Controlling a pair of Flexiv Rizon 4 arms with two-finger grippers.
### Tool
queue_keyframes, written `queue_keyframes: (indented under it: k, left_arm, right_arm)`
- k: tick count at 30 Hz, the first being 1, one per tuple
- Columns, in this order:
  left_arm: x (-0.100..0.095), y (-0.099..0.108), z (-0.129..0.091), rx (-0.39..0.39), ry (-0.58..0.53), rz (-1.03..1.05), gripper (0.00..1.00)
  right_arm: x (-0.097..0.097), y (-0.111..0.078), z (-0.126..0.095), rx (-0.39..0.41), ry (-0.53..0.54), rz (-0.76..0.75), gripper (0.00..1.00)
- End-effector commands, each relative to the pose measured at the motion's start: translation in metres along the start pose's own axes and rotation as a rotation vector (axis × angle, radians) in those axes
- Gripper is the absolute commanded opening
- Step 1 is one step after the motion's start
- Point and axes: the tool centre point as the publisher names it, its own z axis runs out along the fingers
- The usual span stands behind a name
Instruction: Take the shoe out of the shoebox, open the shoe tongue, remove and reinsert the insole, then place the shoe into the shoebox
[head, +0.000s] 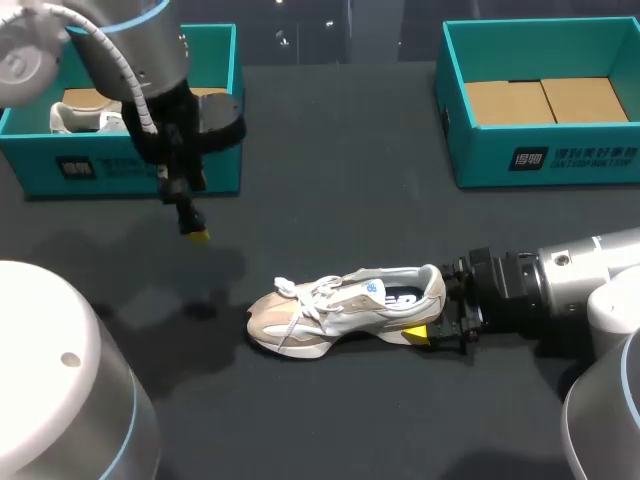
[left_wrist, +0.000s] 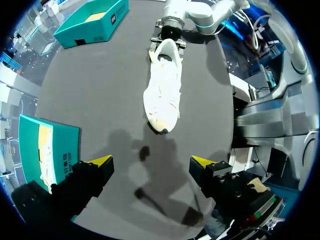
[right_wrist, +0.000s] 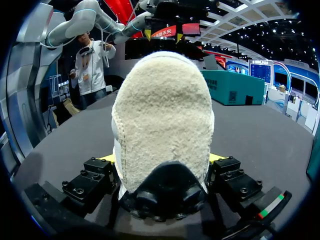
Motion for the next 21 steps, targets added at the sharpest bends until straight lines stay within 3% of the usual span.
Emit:
queue_keyframes:
  k: [1, 4, 9, 13, 15, 21]
  left_arm:
    - [0.006, -0.003, 0.000, 0.024, 0.005, -0.071, 1.00]
    - [0.020, -0.014, 0.007, -0.006, -0.012, -0.221, 1.00]
    - [0.034, -0.038, 0.019, -0.120, -0.052, -0.476, 1.00]
    - [0.046, -0.056, 0.035, -0.174, -0.254, -0.752, 1.00]
    - [0.050, -0.064, 0.040, -0.135, -0.327, -0.871, 1.00]
    - [0.050, -0.064, 0.040, -0.135, -0.327, -0.871, 1.00]
  right_arm:
    - [-0.001, 0.000, 0.002, 0.001, -0.003, -0.001, 0.00]
    - [-0.001, 0.000, 0.002, 0.001, -0.003, -0.001, 0.00]
    - [-0.001, 0.000, 0.002, 0.001, -0.003, -0.001, 0.00]
    - [-0.001, 0.000, 0.002, 0.001, -0.003, -0.001, 0.00]
    - [-0.001, 0.000, 0.002, 0.001, -0.003, -0.001, 0.00]
    - [-0.001, 0.000, 0.002, 0.001, -0.003, -0.001, 0.00]
